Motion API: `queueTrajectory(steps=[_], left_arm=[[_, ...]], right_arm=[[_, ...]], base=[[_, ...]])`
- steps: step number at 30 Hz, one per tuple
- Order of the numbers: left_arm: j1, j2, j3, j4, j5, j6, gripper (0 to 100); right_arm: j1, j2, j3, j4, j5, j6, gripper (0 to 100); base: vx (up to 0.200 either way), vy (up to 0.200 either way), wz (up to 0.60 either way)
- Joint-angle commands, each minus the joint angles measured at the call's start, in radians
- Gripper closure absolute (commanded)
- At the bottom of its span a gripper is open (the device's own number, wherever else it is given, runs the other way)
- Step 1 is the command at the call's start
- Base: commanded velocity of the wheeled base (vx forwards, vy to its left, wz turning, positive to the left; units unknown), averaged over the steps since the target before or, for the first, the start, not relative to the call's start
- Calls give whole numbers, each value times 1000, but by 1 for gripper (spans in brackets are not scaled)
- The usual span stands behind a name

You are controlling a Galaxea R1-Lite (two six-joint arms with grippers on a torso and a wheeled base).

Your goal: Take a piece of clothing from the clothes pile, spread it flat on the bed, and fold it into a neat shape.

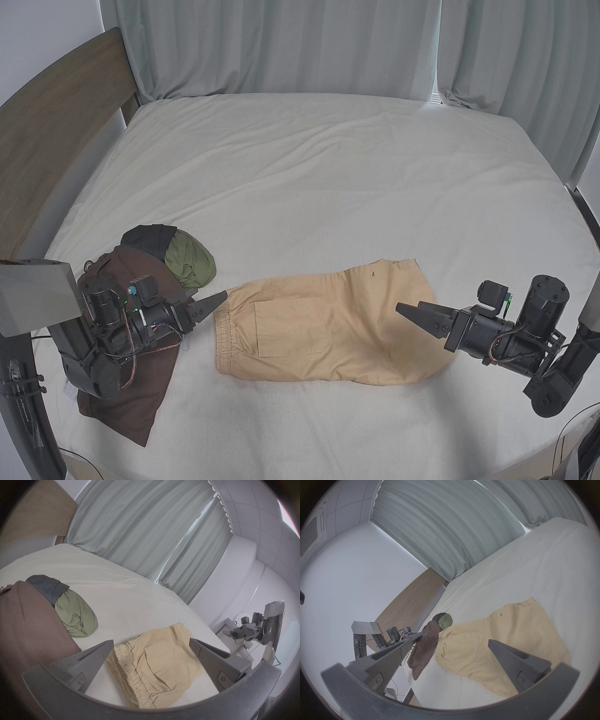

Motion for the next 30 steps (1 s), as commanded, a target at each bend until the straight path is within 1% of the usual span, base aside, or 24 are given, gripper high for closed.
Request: queueTrajectory(steps=[1,3,4,7,9,14,30], left_arm=[[-3,-30,6,1,5,-37,0],[-3,-43,15,1,8,-66,0],[-4,-60,32,2,8,-119,0],[-14,-77,40,4,13,-211,0],[-12,-76,38,5,14,-238,0],[-10,-60,45,10,14,-247,0],[-9,98,34,4,14,-238,0]], right_arm=[[-14,-17,0,-1,0,1,0],[-17,-17,0,-2,0,1,0],[-20,-17,2,-1,0,1,0],[-18,-17,0,-2,0,-1,0],[-20,-15,0,-2,0,-1,0],[-21,-15,-1,-2,0,-1,0],[-24,-7,14,-2,0,-6,0]], base=[[0,0,0],[0,0,0],[0,0,0],[0,0,0],[0,0,0],[0,0,0],[0,0,0]])
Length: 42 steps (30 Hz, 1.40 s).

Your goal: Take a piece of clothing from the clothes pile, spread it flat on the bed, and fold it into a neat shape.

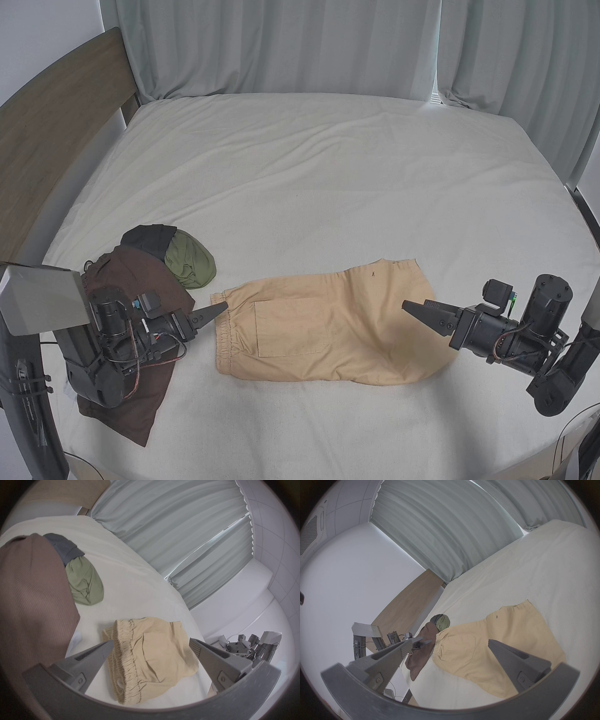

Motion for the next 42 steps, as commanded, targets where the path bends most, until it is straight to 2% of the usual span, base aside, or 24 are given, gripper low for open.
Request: queueTrajectory(steps=[1,7,14,31,42], left_arm=[[-1,55,-7,-1,0,1,0],[-3,97,-30,-1,12,6,0],[-9,166,-84,-3,87,12,0],[-43,287,-156,-4,97,7,0],[-87,286,-174,-4,97,-67,0]], right_arm=[[0,4,4,-1,0,0,0],[-2,4,6,-1,0,0,0],[-2,19,6,-1,0,0,0],[2,42,6,-2,0,0,0],[5,48,6,-1,0,-14,0]], base=[[0,0,0],[0,0,0],[0,0,0],[0,0,0],[0,0,0]])
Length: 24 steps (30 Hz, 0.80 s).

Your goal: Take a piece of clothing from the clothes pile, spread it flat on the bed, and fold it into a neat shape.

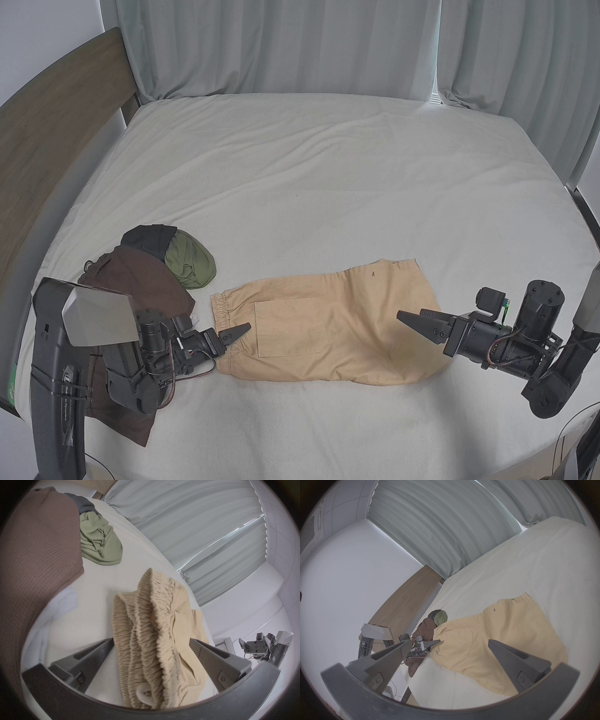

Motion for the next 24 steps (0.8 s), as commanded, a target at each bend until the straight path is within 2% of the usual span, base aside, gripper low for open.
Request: queueTrajectory(steps=[1,19,20,24], left_arm=[[-16,8,-8,3,-1,-14,0],[-36,21,-22,3,24,-28,0],[-36,21,-22,3,24,-28,100],[-36,24,-22,3,24,-22,100]], right_arm=[[1,4,0,1,0,-1,0],[4,4,0,1,0,-1,0],[4,4,0,1,0,-1,0],[4,9,0,-1,0,-1,0]], base=[[0,0,0],[0,0,0],[0,0,0],[0,0,0]])
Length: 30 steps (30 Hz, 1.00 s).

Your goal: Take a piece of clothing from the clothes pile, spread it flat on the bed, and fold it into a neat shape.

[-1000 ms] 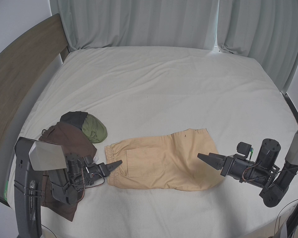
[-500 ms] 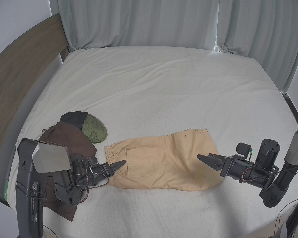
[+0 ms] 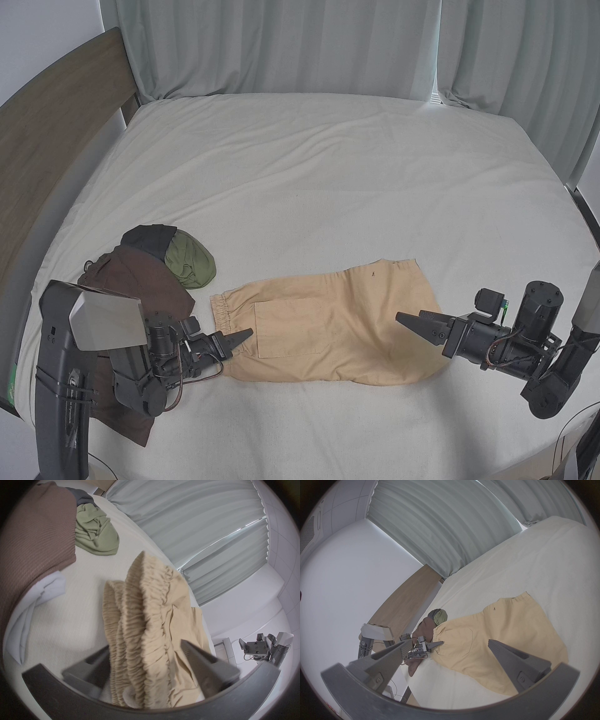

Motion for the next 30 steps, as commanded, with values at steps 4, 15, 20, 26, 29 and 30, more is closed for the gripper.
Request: queueTrajectory(steps=[4,15,20,26,29,30], left_arm=[[10,11,-2,-6,-2,11,100],[30,-56,15,-8,-11,32,100],[62,-93,32,-8,-59,35,100],[114,-139,51,-8,-126,35,100],[127,-159,54,-8,-133,32,100],[142,-174,60,-8,-154,31,100]], right_arm=[[-3,10,-1,-2,1,0,0],[-9,29,-1,-2,1,0,0],[-10,32,-1,-2,1,0,0],[-15,35,-1,-2,1,0,0],[-15,35,1,-2,1,0,0],[-15,35,1,-2,1,0,0]], base=[[0,0,0],[0,0,0],[0,0,0],[0,0,0],[0,0,0],[0,0,0]])
